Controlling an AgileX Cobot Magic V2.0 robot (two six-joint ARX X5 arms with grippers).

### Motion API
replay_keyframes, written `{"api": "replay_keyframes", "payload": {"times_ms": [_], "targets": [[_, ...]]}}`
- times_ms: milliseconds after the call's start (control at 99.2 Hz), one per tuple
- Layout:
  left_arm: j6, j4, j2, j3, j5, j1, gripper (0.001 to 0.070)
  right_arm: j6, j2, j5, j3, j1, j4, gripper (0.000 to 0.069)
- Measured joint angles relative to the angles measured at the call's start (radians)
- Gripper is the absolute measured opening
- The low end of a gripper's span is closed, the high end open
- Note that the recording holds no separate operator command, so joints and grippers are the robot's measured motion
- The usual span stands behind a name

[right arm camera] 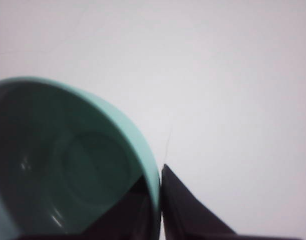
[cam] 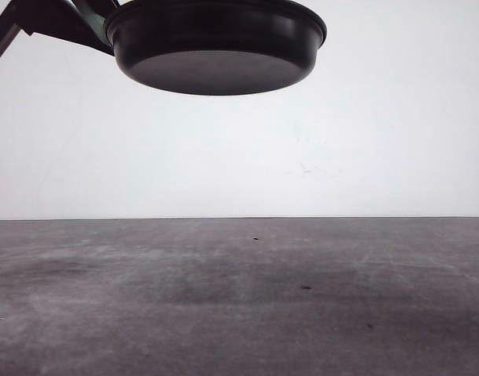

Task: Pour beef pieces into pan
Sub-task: 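Tilt the bowl with the right gripper, pouring cubes into the pan, then lower the empty bowl onto the table with the right gripper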

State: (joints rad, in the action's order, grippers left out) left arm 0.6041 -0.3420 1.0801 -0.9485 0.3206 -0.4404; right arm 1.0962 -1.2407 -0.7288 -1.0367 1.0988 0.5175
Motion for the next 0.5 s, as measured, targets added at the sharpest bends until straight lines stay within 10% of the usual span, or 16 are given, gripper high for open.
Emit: {"api": "replay_keyframes", "payload": {"times_ms": [212,504], "targets": [[-0.003,-0.002,0.000,0.000,0.000,0.000,0.0053,-0.232,0.020,-0.025,0.000,-0.011,-0.133,0.0012],[-0.036,-0.027,0.000,0.000,0.000,0.000,0.0053,-0.967,0.145,0.176,-0.006,-0.305,-0.782,0.0013]]}}
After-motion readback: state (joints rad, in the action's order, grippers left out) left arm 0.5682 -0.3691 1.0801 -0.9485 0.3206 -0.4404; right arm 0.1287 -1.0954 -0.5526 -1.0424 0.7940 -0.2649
